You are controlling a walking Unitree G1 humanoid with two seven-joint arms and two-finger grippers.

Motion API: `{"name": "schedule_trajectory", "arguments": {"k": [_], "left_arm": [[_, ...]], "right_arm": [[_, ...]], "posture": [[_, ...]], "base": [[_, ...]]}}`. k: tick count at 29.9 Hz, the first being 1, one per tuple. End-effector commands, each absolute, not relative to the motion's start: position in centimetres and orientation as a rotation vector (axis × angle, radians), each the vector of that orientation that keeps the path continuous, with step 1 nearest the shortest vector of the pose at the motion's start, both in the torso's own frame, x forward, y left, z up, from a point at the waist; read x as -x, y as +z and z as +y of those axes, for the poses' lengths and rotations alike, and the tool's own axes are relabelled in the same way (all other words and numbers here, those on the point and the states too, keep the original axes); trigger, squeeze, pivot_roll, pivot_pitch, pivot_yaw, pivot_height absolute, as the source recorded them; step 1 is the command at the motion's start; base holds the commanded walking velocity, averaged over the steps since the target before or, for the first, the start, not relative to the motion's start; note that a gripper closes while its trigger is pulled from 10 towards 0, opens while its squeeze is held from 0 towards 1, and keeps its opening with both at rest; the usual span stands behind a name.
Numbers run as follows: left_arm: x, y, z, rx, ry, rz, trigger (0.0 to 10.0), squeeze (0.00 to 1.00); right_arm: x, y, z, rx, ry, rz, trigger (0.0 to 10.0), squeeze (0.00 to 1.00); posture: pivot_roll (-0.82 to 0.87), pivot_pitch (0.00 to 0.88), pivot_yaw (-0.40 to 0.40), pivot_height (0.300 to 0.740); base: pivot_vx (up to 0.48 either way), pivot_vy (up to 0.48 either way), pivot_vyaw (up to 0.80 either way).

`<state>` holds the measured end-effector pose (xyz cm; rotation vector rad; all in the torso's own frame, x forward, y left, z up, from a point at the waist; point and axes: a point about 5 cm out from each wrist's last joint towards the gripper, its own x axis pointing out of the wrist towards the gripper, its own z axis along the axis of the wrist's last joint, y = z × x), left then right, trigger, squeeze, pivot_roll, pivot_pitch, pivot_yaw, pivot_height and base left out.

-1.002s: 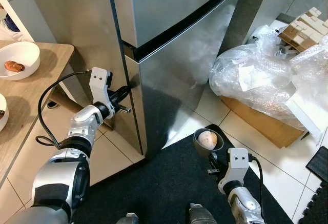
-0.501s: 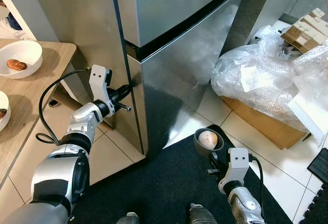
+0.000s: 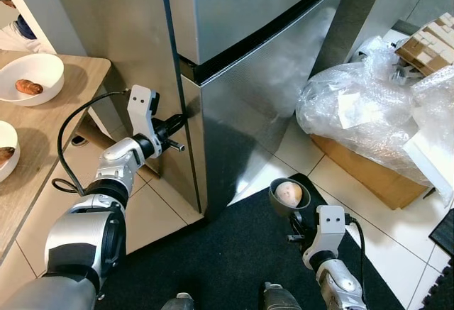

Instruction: Restocking fridge

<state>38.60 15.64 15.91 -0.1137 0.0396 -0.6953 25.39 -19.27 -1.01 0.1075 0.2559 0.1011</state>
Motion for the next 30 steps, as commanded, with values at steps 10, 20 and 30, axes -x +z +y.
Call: {"name": "schedule_trajectory", "arguments": {"k": [10, 20, 30], "left_arm": [[-38.1, 15.7, 9.7, 0.091, -0.917, 0.042, 10.0, 0.00], [-37.5, 15.2, 8.2, 0.072, -1.002, 0.053, 10.0, 0.00], [-37.0, 14.8, 7.2, 0.055, -1.071, 0.072, 10.0, 0.00]], "right_arm": [[-25.2, -1.0, -19.4, -0.110, 0.094, 0.249, 10.0, 0.00], [-25.2, -1.0, -19.4, -0.111, 0.093, 0.249, 10.0, 0.00], [-25.2, -1.1, -19.3, -0.116, 0.092, 0.250, 10.0, 0.00]], "posture": [[-0.20, 0.217, 0.020, 0.736], [-0.19, 0.216, 0.020, 0.736], [-0.19, 0.213, 0.026, 0.736]], "base": [[0.000, 0.000, 0.00], [0.000, 0.000, 0.00], [0.000, 0.000, 0.00]]}}
